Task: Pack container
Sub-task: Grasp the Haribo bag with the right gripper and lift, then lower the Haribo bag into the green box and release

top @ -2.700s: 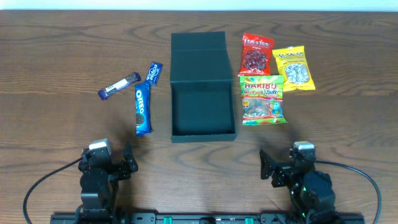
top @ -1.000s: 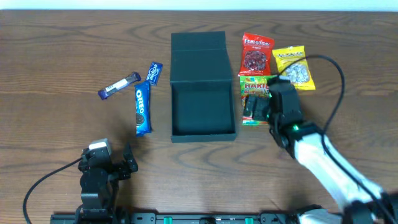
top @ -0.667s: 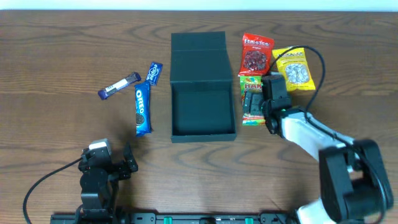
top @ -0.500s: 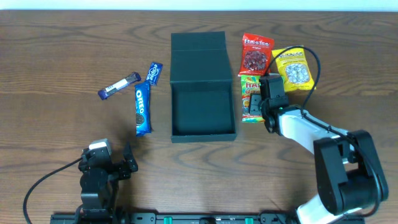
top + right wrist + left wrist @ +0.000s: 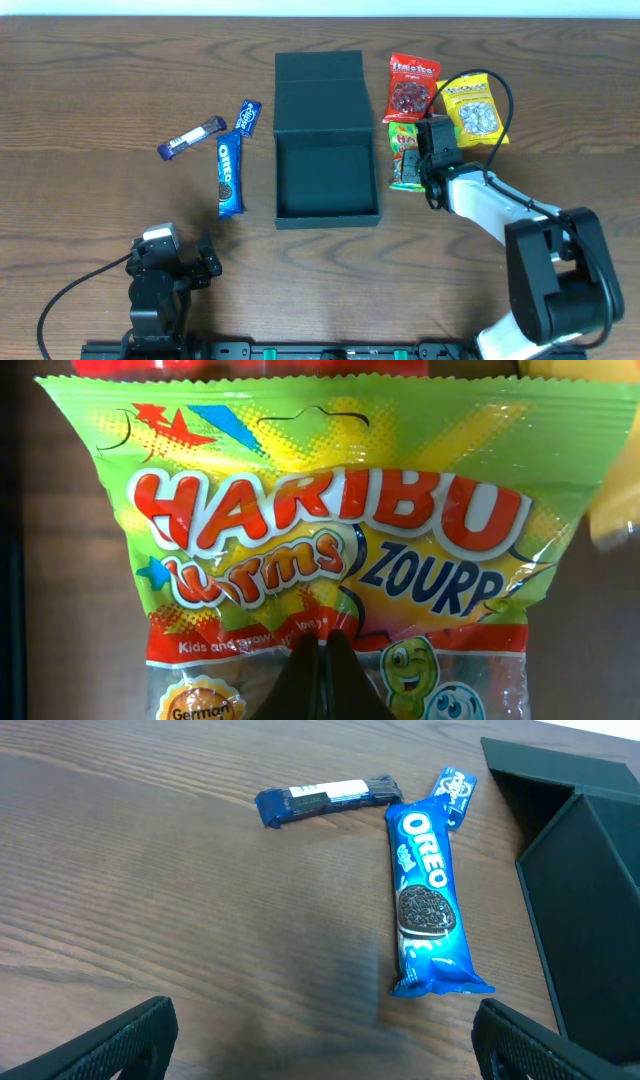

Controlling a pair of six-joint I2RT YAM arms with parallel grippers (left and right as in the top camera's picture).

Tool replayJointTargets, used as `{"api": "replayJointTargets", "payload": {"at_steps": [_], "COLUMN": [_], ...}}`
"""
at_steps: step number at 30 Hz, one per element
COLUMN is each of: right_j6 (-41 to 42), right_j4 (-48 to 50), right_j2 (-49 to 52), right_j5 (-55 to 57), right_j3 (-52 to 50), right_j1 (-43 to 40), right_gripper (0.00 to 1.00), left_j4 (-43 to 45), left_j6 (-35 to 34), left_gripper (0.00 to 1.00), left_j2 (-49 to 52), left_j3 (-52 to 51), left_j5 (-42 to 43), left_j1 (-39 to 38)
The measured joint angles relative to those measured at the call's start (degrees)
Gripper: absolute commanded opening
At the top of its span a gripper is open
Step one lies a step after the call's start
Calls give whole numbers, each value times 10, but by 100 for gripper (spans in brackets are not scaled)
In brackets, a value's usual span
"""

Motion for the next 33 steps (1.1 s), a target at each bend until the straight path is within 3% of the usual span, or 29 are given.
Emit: {"api": "replayJointTargets", "payload": {"at_steps": [6,12,17,21,28,33], "right_j6": [0,0,-3,-21,-62,-122], "right_j4": [-113,-208,-205,-141,-26,0], "right_j2": [-64,-237,-393,-450,-437,-354], "right_j5": [-13,-21,-87,-163,-226,-238], "right_j3": [-17,-26,-26,-26,-26,-9], "right_j1": [0,0,30,85,195,237], "right_gripper": [1,1,1,1,1,1], "left_j4": [0,0,0,0,0,0], "left_j6": [0,0,0,0,0,0], "left_gripper": [95,95,95,95,95,95], "left_j2": [0,0,0,0,0,0], "left_j3": [0,0,0,0,0,0], "left_j5": [0,0,0,0,0,0], "left_j1": [0,0,0,0,0,0]}}
